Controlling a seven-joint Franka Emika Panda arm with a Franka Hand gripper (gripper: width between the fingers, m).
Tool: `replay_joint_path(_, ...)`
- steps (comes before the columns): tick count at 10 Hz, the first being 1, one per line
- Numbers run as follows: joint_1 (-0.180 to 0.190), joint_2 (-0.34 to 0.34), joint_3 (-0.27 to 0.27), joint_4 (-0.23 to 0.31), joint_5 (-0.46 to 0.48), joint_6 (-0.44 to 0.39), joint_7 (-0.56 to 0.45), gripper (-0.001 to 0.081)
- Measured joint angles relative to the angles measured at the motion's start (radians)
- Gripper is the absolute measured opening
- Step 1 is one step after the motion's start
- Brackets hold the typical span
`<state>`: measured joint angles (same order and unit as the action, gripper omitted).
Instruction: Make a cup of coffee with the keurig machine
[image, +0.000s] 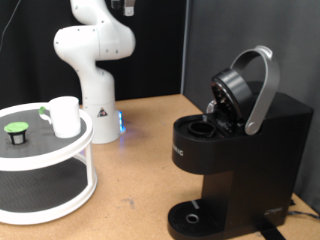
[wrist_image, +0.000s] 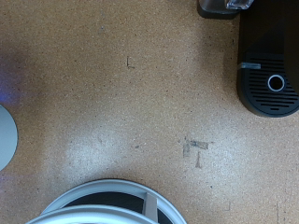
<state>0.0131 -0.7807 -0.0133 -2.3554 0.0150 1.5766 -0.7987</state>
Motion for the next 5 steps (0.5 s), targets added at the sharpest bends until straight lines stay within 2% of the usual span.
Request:
replay_joint_path(2,0.0,0.0,-0.016,0.0,0.0,-0.008,-0.049,0.0801)
replay_joint_path(5,-0.011,-0.01,-0.105,0.002,-0.044,-0.025,-0.16,0.0801)
